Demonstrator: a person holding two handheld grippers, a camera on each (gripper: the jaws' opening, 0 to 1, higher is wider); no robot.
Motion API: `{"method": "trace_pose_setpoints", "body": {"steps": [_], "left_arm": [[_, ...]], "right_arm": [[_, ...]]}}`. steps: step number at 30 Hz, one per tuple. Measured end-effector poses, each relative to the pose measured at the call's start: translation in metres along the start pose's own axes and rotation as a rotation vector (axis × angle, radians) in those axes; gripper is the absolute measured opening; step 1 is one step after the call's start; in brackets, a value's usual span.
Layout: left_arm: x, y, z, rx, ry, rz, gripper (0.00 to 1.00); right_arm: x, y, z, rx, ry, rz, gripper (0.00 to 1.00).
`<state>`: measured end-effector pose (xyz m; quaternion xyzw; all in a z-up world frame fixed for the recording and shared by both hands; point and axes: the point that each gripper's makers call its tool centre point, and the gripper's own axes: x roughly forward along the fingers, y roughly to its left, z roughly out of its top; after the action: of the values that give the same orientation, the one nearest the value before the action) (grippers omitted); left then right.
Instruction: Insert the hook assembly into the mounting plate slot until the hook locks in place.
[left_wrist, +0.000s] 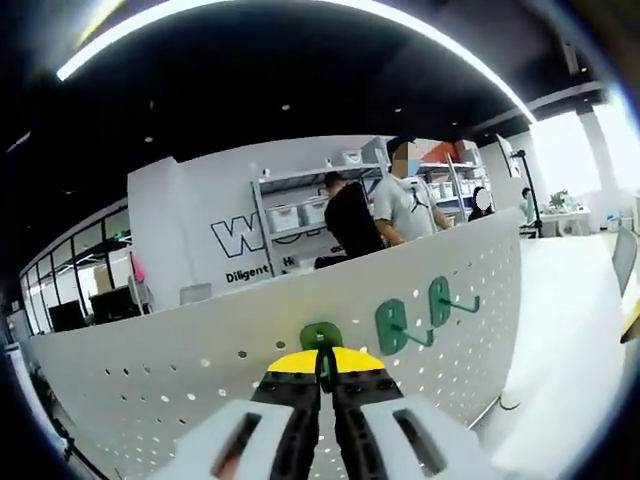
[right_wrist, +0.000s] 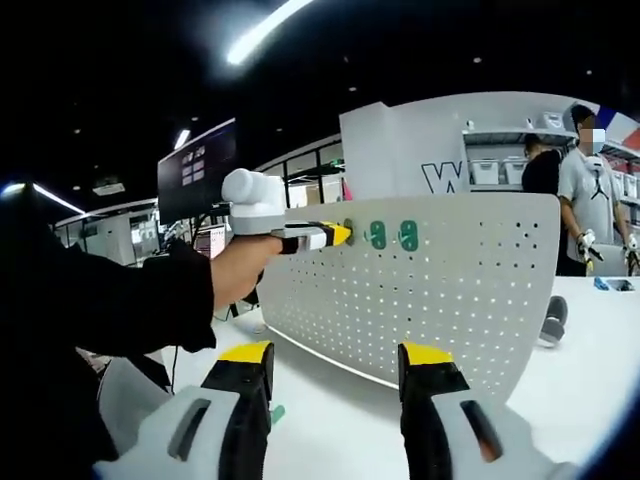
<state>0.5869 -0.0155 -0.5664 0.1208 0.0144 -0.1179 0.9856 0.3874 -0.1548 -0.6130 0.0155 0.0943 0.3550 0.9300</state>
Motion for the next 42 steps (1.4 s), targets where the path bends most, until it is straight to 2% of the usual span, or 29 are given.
{"method": "trace_pose_setpoints", "body": {"steps": [3,7,11,12,18,26,28,29,33,34,38,42], "left_arm": [[0.0,0.001,0.0,0.009,-0.001,0.016,0.03],[-0.001,0.002,-0.001,-0.028,-0.008,0.047,0.03],[0.0,0.001,-0.001,-0.016,-0.02,0.081,0.03],[-0.001,0.002,0.0,-0.04,-0.029,0.094,0.03],[0.0,0.001,0.0,0.016,-0.046,0.13,0.03],[-0.001,-0.001,0.002,0.184,-0.053,0.169,0.04],[0.0,-0.002,0.001,0.197,-0.057,0.171,0.04],[-0.001,-0.001,0.003,0.262,-0.053,0.18,0.05],[0.0,-0.002,0.002,0.29,-0.059,0.189,0.05],[0.0,-0.002,0.003,0.357,-0.054,0.199,0.05],[0.002,-0.003,0.002,0.392,-0.055,0.201,0.06],[0.002,-0.003,0.005,0.516,-0.051,0.207,0.06]], "right_arm": [[0.0,0.0,-0.002,0.004,0.002,-0.001,0.47],[0.0,0.0,-0.003,0.005,0.006,-0.002,0.47],[-0.001,0.001,-0.004,0.001,0.009,0.002,0.47],[-0.001,0.001,-0.005,0.001,0.011,0.002,0.47],[-0.003,0.001,-0.01,0.002,0.031,0.002,0.47],[-0.003,-0.002,-0.013,0.005,0.039,-0.002,0.47],[-0.002,-0.002,-0.014,0.007,0.041,-0.002,0.47],[-0.001,-0.002,-0.015,0.008,0.043,-0.001,0.47],[0.0,-0.001,-0.015,0.006,0.048,0.002,0.47],[0.0,-0.001,-0.015,0.006,0.049,0.001,0.47],[0.0,-0.001,-0.017,0.006,0.054,-0.001,0.47],[0.001,0.0,-0.02,0.01,0.062,-0.002,0.46]]}}
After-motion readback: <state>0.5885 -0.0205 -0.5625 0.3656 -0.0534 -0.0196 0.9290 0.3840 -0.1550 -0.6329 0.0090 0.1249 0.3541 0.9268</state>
